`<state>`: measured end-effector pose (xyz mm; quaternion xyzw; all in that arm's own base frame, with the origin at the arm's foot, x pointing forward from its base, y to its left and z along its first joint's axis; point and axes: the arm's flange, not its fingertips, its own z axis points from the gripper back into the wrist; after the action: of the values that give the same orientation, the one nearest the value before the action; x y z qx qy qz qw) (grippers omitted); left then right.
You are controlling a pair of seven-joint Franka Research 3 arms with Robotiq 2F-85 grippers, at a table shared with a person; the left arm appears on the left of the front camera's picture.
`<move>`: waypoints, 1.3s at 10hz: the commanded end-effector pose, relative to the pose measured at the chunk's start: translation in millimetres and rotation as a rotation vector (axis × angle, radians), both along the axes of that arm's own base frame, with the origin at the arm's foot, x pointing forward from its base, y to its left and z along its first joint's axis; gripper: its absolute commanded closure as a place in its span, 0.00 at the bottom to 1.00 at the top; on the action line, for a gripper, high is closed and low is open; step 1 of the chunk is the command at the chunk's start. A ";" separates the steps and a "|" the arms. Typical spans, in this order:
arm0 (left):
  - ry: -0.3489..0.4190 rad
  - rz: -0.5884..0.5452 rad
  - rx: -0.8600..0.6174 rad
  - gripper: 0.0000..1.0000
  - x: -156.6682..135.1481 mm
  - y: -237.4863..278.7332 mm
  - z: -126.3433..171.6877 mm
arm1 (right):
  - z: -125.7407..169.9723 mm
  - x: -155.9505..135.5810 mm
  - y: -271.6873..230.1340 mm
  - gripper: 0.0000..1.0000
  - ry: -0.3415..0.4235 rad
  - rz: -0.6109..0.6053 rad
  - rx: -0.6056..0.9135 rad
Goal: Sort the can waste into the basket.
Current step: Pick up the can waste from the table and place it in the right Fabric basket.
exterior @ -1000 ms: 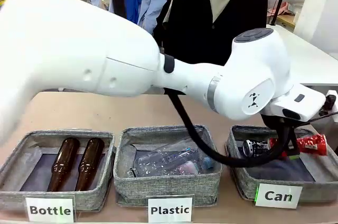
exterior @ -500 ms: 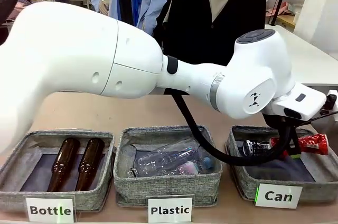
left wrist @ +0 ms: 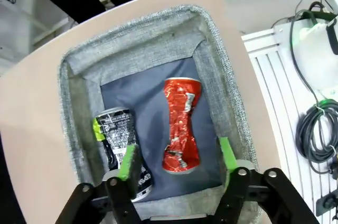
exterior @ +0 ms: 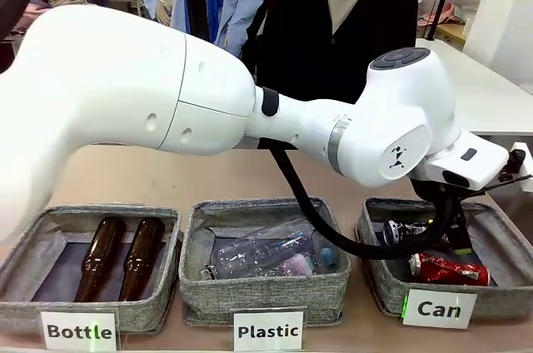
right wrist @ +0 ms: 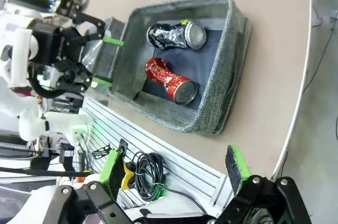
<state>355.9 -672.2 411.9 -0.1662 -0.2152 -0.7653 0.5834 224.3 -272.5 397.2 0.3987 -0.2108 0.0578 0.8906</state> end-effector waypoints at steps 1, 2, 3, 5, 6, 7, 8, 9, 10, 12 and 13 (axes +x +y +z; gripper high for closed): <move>-0.026 -0.006 -0.003 0.00 -6.6 10.3 4.4 | 2.8 0.1 1.1 0.00 0.009 -0.021 -0.005; -0.017 -0.008 -0.002 0.00 -6.6 12.7 6.9 | 2.8 0.1 1.1 0.00 0.009 -0.021 -0.005; 0.001 0.002 0.007 0.00 -8.2 17.5 10.9 | 0.0 0.0 0.0 0.00 0.000 0.000 0.000; 0.029 0.053 0.086 0.00 -20.9 40.7 29.7 | 11.0 12.5 2.0 0.00 -0.091 -0.076 0.084; 0.015 0.079 0.069 0.00 -27.5 58.2 47.9 | 17.5 21.6 7.3 0.00 -0.127 -0.099 0.110; 0.056 0.118 0.064 0.00 -30.2 82.5 71.5 | 26.2 32.0 16.7 0.00 -0.148 -0.072 0.139; 0.074 0.198 0.034 0.00 -27.9 108.7 92.0 | 32.4 43.4 28.7 0.00 -0.150 -0.035 0.143; 0.162 0.270 0.014 0.00 -21.8 139.1 111.1 | 38.4 56.6 46.3 0.00 -0.152 0.000 0.149; 0.209 0.354 -0.029 0.00 -12.9 173.0 124.6 | 44.2 69.6 67.4 0.00 -0.154 0.059 0.163; 0.326 0.518 -0.102 0.00 7.1 257.5 143.9 | 57.6 95.6 121.7 0.00 -0.150 0.196 0.220; 0.363 0.597 -0.168 0.00 15.9 301.2 147.6 | 59.4 105.0 147.9 0.00 -0.153 0.236 0.218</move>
<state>386.9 -424.6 571.9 -0.2645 -0.1938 -0.5263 0.7845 324.7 -140.3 452.2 0.4959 -0.2419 0.1654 0.8175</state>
